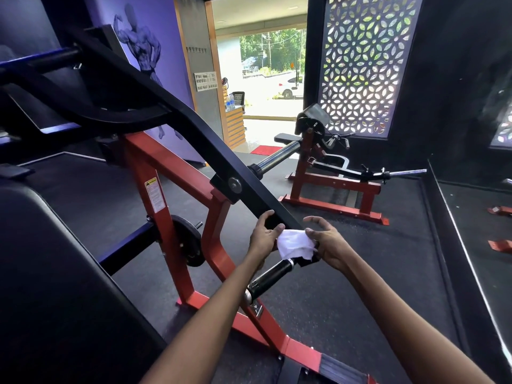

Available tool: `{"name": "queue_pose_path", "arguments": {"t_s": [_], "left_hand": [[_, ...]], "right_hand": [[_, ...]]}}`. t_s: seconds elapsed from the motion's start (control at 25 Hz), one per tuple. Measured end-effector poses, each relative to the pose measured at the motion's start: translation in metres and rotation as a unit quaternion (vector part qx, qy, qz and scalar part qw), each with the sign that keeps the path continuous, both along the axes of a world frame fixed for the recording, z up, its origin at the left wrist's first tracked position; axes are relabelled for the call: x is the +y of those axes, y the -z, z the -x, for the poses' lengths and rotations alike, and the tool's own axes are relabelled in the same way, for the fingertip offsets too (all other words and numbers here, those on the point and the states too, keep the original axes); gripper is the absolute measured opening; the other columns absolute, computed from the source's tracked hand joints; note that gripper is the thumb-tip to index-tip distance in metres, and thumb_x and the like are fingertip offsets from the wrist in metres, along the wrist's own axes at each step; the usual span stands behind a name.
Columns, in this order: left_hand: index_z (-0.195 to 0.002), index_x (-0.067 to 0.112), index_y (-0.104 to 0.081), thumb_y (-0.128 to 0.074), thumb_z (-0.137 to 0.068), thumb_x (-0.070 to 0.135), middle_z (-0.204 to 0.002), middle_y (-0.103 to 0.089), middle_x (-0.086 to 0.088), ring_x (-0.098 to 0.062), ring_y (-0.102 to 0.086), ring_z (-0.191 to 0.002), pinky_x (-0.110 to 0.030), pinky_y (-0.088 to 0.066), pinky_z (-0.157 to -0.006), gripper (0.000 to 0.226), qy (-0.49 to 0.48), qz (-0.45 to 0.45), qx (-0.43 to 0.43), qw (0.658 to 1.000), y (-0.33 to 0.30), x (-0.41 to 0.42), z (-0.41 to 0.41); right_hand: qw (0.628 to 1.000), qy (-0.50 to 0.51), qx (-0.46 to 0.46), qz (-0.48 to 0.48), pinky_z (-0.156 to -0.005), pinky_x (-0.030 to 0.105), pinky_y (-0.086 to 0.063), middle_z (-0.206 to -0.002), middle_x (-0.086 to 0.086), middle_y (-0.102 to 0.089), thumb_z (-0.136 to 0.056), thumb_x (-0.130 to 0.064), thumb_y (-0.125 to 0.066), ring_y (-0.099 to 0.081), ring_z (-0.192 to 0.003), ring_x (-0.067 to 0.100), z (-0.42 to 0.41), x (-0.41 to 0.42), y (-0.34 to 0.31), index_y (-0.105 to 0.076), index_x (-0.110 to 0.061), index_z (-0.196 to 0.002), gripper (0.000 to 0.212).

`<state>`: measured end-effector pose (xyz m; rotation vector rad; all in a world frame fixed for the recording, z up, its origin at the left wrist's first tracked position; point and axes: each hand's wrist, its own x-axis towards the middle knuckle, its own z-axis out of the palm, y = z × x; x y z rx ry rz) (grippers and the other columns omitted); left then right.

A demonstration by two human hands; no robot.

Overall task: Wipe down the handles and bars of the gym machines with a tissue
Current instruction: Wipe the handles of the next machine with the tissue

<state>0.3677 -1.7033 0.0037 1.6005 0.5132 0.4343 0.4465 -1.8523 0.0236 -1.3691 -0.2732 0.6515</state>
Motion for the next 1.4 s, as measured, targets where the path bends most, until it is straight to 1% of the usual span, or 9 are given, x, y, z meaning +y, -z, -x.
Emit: {"name": "queue_pose_path", "arguments": {"t_s": [0.08, 0.28, 0.4, 0.52, 0.76, 0.88, 1.08, 1.24, 1.4], "left_hand": [[-0.111, 0.017, -0.059, -0.065, -0.090, 0.008, -0.072, -0.060, 0.000, -0.015, -0.056, -0.069, -0.021, -0.051, -0.063, 0.024, 0.049, 0.033, -0.003, 0.998, -0.004, 0.002, 0.004], [-0.098, 0.008, -0.074, -0.079, -0.074, 0.006, -0.071, -0.059, 0.002, -0.009, -0.051, -0.064, -0.009, -0.038, -0.057, 0.024, 0.013, -0.242, 0.054, 0.969, -0.006, 0.008, 0.008], [-0.082, 0.010, -0.071, -0.080, -0.074, 0.013, -0.076, -0.059, 0.001, -0.011, -0.053, -0.069, -0.013, -0.034, -0.054, 0.012, -0.005, -0.297, 0.081, 0.951, -0.007, 0.007, 0.007], [-0.086, 0.017, -0.058, -0.069, -0.088, 0.020, -0.085, -0.059, -0.001, -0.012, -0.055, -0.077, -0.018, -0.043, -0.062, 0.011, 0.062, -0.164, 0.082, 0.981, -0.008, 0.008, 0.007], [-0.110, 0.009, -0.052, -0.055, -0.098, 0.017, -0.095, -0.063, -0.006, -0.014, -0.065, -0.072, -0.026, -0.058, -0.061, 0.015, 0.089, 0.138, 0.036, 0.986, -0.014, -0.004, 0.010], [-0.101, 0.011, -0.057, -0.057, -0.093, -0.001, -0.087, -0.065, -0.005, -0.010, -0.065, -0.064, -0.021, -0.057, -0.062, 0.015, 0.093, 0.181, 0.024, 0.979, -0.015, -0.001, 0.009], [-0.085, 0.001, -0.059, -0.039, -0.096, -0.003, -0.082, -0.062, -0.015, -0.017, -0.062, -0.065, -0.021, -0.055, -0.060, 0.023, 0.027, 0.313, -0.025, 0.949, -0.019, -0.003, 0.008], [-0.092, 0.006, -0.058, -0.057, -0.094, 0.007, -0.089, -0.061, -0.012, -0.016, -0.059, -0.076, -0.020, -0.054, -0.068, 0.003, 0.011, 0.223, -0.025, 0.974, -0.019, 0.000, 0.009], [-0.121, 0.004, -0.051, -0.065, -0.083, -0.011, -0.092, -0.060, -0.011, -0.016, -0.061, -0.080, -0.019, -0.054, -0.071, 0.044, 0.045, 0.083, -0.003, 0.996, -0.012, 0.001, 0.010]], "right_hand": [[0.999, -0.012, -0.043, 0.020, -0.048, 0.020, -0.049, -0.082, 0.010, -0.059, -0.089, 0.005, -0.054, -0.056, -0.060, 0.015, -0.001, -0.001, 0.001, -0.063, -0.006, -0.099, 0.018], [0.956, 0.012, -0.240, 0.169, -0.059, 0.013, -0.045, -0.082, 0.008, -0.065, -0.072, 0.002, -0.074, -0.058, -0.071, 0.014, -0.001, -0.001, -0.001, -0.070, -0.001, -0.095, 0.023], [0.915, 0.001, -0.322, 0.242, -0.061, 0.016, -0.040, -0.088, 0.004, -0.056, -0.078, -0.009, -0.070, -0.053, -0.077, 0.014, -0.003, -0.001, -0.006, -0.071, -0.007, -0.088, 0.011], [0.926, -0.062, -0.293, 0.230, -0.068, 0.027, -0.042, -0.093, 0.010, -0.060, -0.086, -0.015, -0.061, -0.055, -0.078, 0.016, -0.007, -0.003, -0.013, -0.064, -0.007, -0.093, 0.011], [0.995, -0.100, 0.005, -0.006, -0.047, 0.027, -0.055, -0.088, 0.016, -0.058, -0.085, 0.006, -0.060, -0.064, -0.057, 0.018, 0.000, -0.010, -0.017, -0.053, 0.000, -0.107, 0.024], [0.994, -0.105, -0.018, -0.007, -0.061, 0.024, -0.057, -0.093, 0.019, -0.058, -0.083, 0.021, -0.048, -0.066, -0.067, 0.020, -0.002, -0.012, -0.015, -0.058, 0.003, -0.096, 0.024], [0.995, -0.084, -0.034, 0.046, -0.085, 0.033, -0.045, -0.095, 0.026, -0.063, -0.079, 0.005, -0.054, -0.058, -0.082, 0.028, 0.001, -0.007, -0.013, -0.069, 0.006, -0.077, 0.015], [0.978, -0.048, -0.154, 0.128, -0.077, 0.036, -0.049, -0.089, 0.027, -0.067, -0.080, -0.022, -0.070, -0.056, -0.074, 0.025, -0.004, -0.007, -0.004, -0.072, -0.001, -0.078, 0.021], [0.943, -0.088, -0.256, 0.193, -0.076, 0.032, -0.049, -0.095, 0.005, -0.066, -0.079, -0.019, -0.073, -0.063, -0.085, 0.018, -0.003, -0.007, -0.008, -0.060, -0.022, -0.110, 0.034]]}}
